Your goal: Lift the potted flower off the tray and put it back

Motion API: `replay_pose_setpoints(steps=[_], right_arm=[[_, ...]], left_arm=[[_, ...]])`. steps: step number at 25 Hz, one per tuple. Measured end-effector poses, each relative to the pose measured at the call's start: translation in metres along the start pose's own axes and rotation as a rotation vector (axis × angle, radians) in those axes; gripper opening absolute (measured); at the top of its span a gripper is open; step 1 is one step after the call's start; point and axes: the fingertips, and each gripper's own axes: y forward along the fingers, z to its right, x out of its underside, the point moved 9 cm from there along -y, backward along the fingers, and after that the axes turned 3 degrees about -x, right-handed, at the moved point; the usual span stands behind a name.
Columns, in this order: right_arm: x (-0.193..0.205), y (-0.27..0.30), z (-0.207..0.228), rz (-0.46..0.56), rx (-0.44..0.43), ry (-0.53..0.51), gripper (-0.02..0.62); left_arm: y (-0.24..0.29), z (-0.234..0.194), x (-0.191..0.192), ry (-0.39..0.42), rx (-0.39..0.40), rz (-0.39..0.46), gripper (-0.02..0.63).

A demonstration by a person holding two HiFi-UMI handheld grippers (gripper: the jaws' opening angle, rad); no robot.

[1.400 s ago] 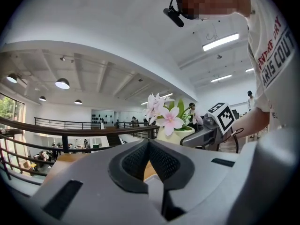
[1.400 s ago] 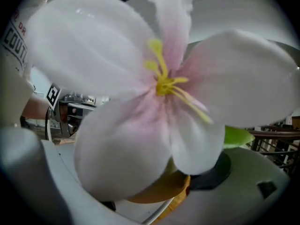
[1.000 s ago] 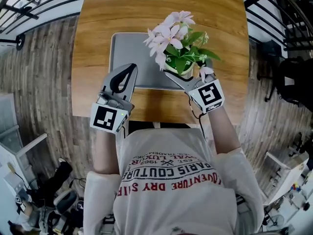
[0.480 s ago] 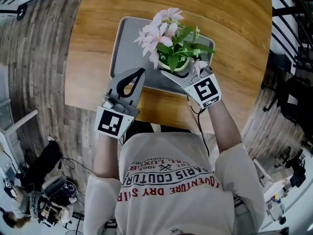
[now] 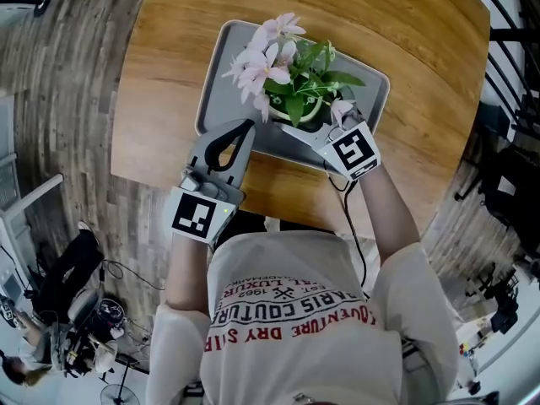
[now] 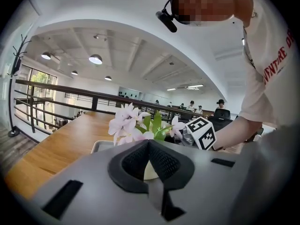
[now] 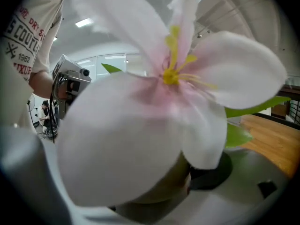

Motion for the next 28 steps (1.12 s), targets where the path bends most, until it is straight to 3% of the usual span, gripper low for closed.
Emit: replay_pose_setpoints(steps=[14,23,28], right_arm=[[0.002,0.007,-0.003,0.010,0.040,0.029,0.492],[0.007,-0.040,-0.015,-0.002,0.208,0.074,0.492],[-0.013,-0.080,-0.031,0.047,0.311,0.119,0.491]], left_arm=[[-0.006,-0.010,0.003,0.029,0.051,-0.039,0.012],[-0.013,0.012,-0.018,0.073,0.113,-0.005,0.012],[-0.019,0.023,-0.034,0.117,0.152,0.042,0.012]])
